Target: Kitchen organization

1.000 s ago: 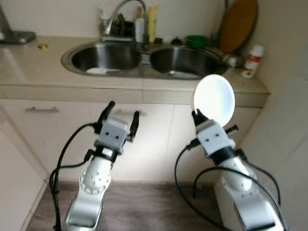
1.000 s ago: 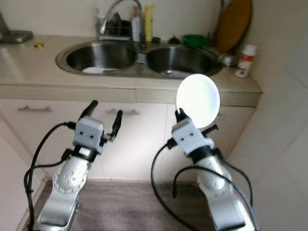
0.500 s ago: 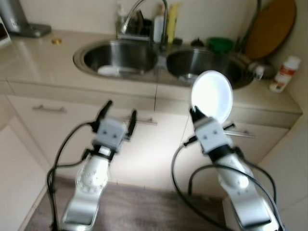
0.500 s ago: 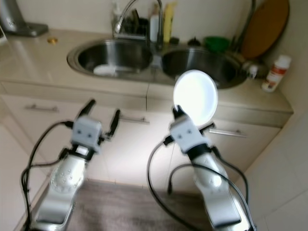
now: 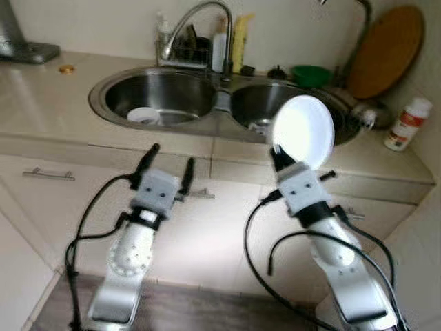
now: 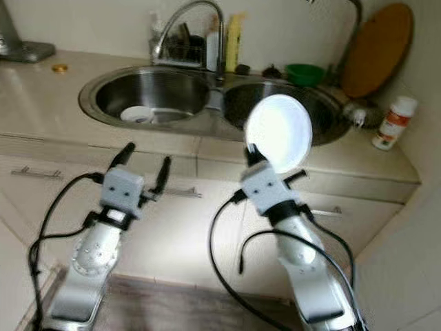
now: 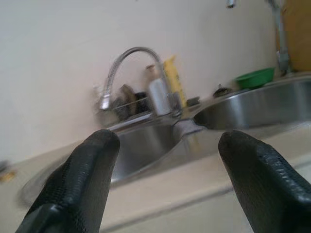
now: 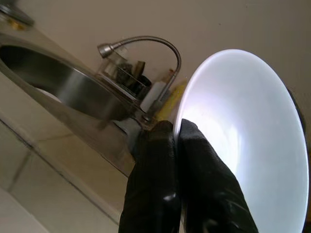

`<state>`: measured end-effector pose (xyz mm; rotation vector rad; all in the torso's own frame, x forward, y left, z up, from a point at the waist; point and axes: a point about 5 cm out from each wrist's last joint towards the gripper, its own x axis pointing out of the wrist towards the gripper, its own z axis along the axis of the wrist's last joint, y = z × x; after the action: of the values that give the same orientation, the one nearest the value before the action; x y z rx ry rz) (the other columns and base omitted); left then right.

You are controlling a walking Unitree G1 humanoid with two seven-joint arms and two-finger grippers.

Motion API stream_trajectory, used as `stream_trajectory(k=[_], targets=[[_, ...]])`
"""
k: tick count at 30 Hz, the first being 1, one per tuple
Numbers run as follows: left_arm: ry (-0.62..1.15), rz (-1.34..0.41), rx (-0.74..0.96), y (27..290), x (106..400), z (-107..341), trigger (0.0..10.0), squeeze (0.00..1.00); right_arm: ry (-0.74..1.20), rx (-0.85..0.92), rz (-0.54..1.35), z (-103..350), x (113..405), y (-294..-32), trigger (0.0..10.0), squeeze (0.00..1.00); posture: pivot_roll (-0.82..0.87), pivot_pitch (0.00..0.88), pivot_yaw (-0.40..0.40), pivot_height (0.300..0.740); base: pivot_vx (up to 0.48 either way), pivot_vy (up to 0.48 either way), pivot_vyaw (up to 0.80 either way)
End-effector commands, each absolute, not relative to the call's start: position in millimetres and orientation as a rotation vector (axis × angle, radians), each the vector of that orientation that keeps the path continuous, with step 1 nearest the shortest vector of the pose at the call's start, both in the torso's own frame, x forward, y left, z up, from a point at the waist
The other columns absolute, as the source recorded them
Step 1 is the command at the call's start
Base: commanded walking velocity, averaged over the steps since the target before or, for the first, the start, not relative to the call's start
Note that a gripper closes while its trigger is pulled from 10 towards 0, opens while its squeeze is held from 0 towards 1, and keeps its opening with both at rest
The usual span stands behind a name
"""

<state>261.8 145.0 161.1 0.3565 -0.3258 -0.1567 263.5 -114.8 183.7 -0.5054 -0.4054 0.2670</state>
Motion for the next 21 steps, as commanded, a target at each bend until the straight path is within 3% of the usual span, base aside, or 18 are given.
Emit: stream_trajectory(k=[1, 11, 17, 18, 21], targets=[[-0.329, -0.192, 0.343, 134.7, 262.1, 160.5, 10.0, 0.0, -0.408, -0.524, 0.237, 185.5, 264.4, -122.7, 0.0, 0.0, 0.05, 0.0, -0.069, 0.74, 0.337, 0.0, 0.0], [-0.332, -0.192, 0.341, 133.9, 262.2, 159.6, 10.0, 0.0, -0.422, -0.544, 0.252, 187.0, 268.3, -120.2, 0.0, 0.0, 0.05, 0.0, -0.07, 0.74, 0.334, 0.0, 0.0], [-0.335, -0.189, 0.342, 133.6, 261.7, 159.6, 10.0, 0.0, -0.431, -0.527, 0.243, 190.5, 273.9, -119.7, 0.0, 0.0, 0.06, 0.0, -0.073, 0.74, 0.335, 0.0, 0.8], [-0.335, -0.187, 0.343, 134.3, 261.6, 159.9, 10.0, 0.0, -0.429, -0.521, 0.242, 191.0, 274.9, -119.2, 1.5, 0.0, 0.06, 0.0, -0.075, 0.74, 0.334, 0.0, 0.0], [-0.336, -0.182, 0.344, 135.3, 261.8, 160.5, 10.0, 0.0, -0.431, -0.556, 0.25, 190.5, 276.7, -117.3, 1.0, 0.0, 0.07, 0.0, -0.077, 0.74, 0.334, 0.0, 0.45]])
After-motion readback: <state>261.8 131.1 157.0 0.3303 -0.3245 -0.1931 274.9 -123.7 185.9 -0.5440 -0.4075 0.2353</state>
